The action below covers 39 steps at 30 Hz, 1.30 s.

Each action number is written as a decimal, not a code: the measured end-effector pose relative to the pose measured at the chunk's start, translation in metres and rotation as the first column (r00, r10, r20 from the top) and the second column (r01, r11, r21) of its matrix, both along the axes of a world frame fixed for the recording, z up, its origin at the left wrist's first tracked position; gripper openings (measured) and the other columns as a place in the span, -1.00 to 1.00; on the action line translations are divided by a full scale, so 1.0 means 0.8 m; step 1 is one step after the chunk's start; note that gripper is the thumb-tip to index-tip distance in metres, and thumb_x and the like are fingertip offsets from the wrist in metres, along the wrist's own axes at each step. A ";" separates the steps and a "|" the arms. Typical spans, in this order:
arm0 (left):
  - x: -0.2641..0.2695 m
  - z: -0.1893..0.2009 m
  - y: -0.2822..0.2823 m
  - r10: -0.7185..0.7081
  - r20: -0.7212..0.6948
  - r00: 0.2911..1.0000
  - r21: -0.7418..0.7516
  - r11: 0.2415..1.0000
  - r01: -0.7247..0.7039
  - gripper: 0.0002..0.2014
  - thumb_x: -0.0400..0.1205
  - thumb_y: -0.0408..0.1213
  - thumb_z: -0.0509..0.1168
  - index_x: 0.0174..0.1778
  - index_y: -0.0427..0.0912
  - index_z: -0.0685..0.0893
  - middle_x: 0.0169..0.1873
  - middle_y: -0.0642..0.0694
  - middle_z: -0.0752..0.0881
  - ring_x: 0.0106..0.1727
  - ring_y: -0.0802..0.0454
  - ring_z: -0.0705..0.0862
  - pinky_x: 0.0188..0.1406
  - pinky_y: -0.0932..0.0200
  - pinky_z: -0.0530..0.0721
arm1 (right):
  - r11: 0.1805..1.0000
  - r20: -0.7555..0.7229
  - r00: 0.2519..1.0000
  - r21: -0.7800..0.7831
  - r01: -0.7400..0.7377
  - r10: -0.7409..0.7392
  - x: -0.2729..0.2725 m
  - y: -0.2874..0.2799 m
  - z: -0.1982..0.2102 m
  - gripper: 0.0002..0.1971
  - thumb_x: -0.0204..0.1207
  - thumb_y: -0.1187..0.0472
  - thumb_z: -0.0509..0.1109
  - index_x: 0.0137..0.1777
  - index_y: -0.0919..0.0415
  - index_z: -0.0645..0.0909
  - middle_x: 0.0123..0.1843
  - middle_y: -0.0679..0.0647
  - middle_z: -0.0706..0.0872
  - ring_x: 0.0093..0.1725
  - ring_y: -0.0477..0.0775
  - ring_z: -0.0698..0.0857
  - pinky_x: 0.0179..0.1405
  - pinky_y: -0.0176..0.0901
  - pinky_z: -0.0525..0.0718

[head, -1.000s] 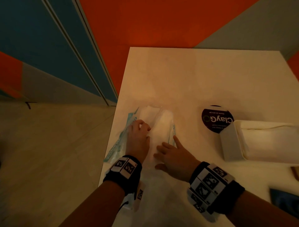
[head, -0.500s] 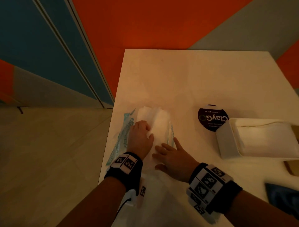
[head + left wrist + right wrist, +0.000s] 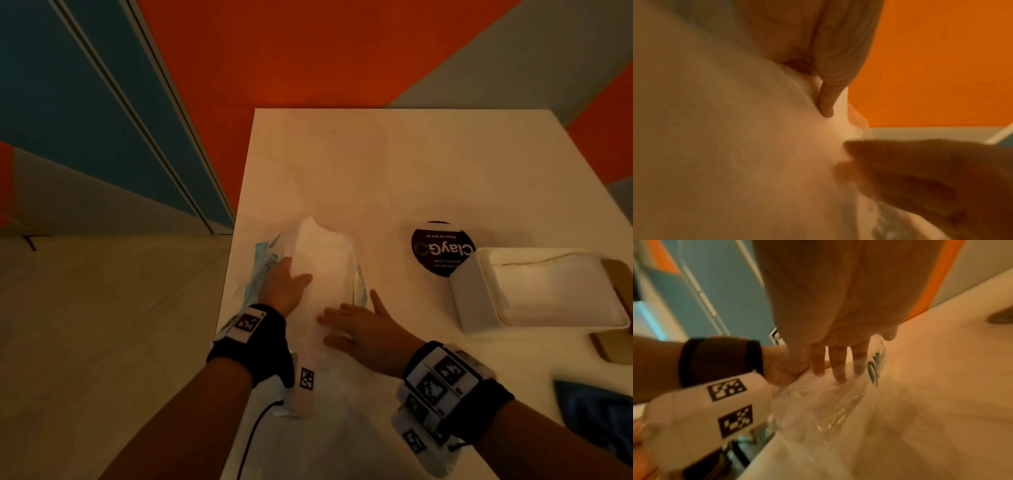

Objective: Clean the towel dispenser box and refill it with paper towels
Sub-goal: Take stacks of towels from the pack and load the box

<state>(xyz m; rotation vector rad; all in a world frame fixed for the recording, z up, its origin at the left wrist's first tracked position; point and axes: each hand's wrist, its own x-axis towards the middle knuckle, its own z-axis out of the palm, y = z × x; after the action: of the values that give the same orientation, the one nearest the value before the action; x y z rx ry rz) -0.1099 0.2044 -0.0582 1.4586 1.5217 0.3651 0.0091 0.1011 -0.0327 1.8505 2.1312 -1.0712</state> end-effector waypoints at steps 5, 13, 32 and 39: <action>-0.027 0.019 0.000 0.159 0.372 0.914 -0.106 0.986 -0.128 -0.71 0.53 -0.39 0.32 0.18 -0.20 0.61 0.18 -0.31 0.68 0.16 -0.25 0.66 0.22 -0.18 0.63 | 0.650 -0.585 0.573 0.100 0.753 -0.574 0.014 0.013 0.013 -0.38 0.48 0.15 0.40 0.51 0.09 0.23 0.52 0.09 0.38 0.45 -0.05 0.32 0.42 -0.17 0.25; -0.048 0.038 -0.012 0.169 0.733 0.659 -0.195 0.980 -0.034 -0.63 0.37 -0.34 0.28 0.11 -0.05 0.60 -0.15 0.04 0.84 -0.10 0.08 0.79 -0.28 0.17 0.78 | 0.555 -0.678 0.042 -0.562 0.613 -0.734 -0.012 0.036 0.023 -0.43 0.35 0.33 0.47 0.38 0.23 0.43 0.22 0.20 0.69 0.17 0.23 0.68 0.21 0.24 0.65; -0.019 0.066 -0.027 -0.010 0.595 0.804 -0.086 0.993 0.075 -0.51 0.44 -0.45 0.36 0.23 0.05 0.47 0.19 -0.19 0.64 0.16 -0.10 0.64 0.19 -0.06 0.64 | 0.528 -0.733 -0.165 -0.608 0.593 -0.659 -0.010 0.036 0.035 -0.66 0.39 0.51 0.35 0.16 0.32 0.61 -0.07 0.17 0.74 -0.14 0.13 0.73 -0.18 -0.08 0.77; -0.029 0.073 -0.016 0.411 0.817 0.406 -0.433 0.900 -0.039 -0.40 0.32 -0.32 0.34 0.35 -0.22 0.51 0.26 -0.22 0.66 0.24 -0.12 0.65 0.18 -0.04 0.68 | 0.646 -0.718 -0.258 -0.695 0.315 -0.646 0.018 -0.003 0.023 -0.47 -0.09 0.27 0.73 -0.04 0.07 0.75 -0.11 0.04 0.86 -0.12 0.09 0.82 -0.19 0.02 0.82</action>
<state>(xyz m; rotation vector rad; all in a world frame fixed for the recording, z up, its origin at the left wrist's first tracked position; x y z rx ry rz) -0.1333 0.1917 0.0001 0.5157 0.7834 0.8430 0.0233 0.0989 -0.0140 1.9642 0.8516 -3.6361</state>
